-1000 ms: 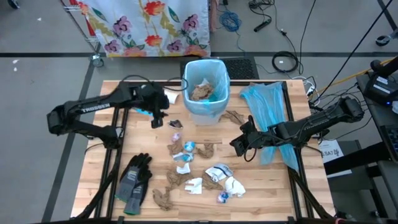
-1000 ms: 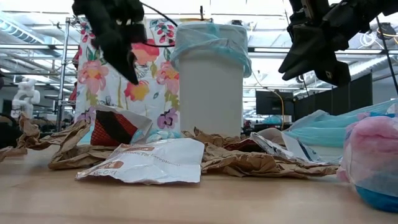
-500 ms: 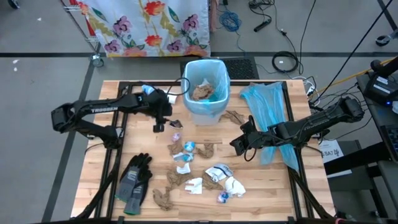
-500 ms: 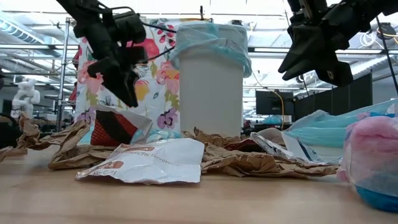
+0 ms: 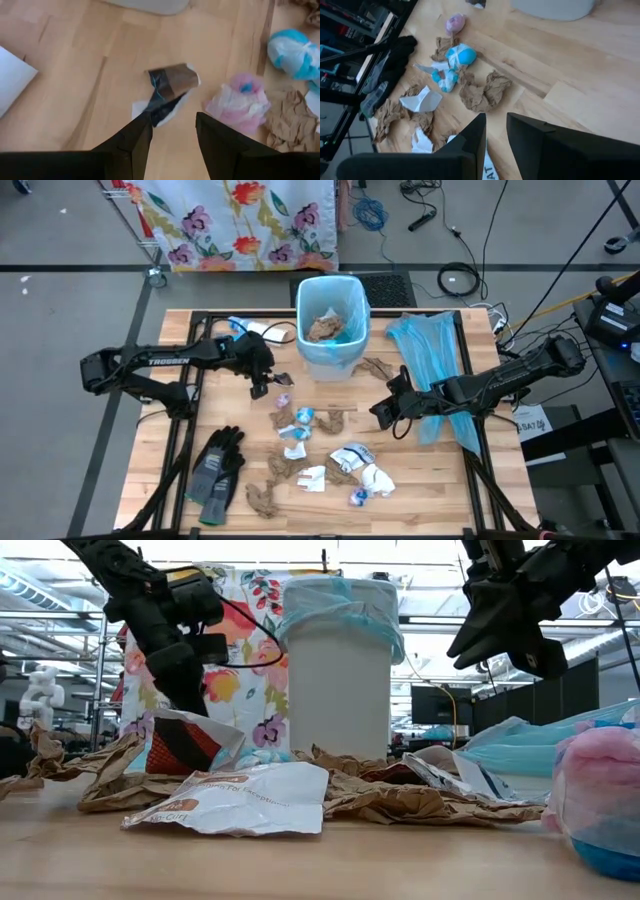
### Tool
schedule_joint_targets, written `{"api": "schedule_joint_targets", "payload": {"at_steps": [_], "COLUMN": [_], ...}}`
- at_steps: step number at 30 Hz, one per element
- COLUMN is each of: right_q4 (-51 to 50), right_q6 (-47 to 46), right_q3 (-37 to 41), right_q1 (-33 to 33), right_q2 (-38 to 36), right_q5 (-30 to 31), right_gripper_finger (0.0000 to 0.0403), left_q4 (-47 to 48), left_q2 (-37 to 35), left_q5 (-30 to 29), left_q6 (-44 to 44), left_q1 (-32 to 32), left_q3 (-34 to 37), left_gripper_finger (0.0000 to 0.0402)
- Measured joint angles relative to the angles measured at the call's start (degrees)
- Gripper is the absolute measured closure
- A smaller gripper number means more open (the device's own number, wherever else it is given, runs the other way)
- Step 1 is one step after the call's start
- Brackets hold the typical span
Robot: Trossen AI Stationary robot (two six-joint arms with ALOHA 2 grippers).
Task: Place trash/remove bag and relplace
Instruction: Put the brown paper into the trash bin
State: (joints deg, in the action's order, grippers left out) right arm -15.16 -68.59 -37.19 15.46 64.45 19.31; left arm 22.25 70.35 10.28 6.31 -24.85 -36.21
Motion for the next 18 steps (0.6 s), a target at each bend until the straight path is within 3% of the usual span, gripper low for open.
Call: {"api": "schedule_joint_targets", "payload": {"at_steps": [9, 18], "right_q4": [0.0, 0.0], "right_q6": [-1.3, -1.3], "right_q3": [0.0, 0.0], "right_q1": [0.0, 0.0], "right_q2": [0.0, 0.0], "right_q5": [0.3, 0.3], "right_gripper_finger": [0.0335, 0.0335], "left_q4": [2.4, -0.4], "left_q2": [0.0, 0.1], "left_q5": [0.0, -1.0], "left_q6": [0.0, 1.4], "left_q1": [-1.3, -1.9], "left_q3": [-0.2, -0.3], "left_gripper_finger": [0.0237, 0.0171]}}
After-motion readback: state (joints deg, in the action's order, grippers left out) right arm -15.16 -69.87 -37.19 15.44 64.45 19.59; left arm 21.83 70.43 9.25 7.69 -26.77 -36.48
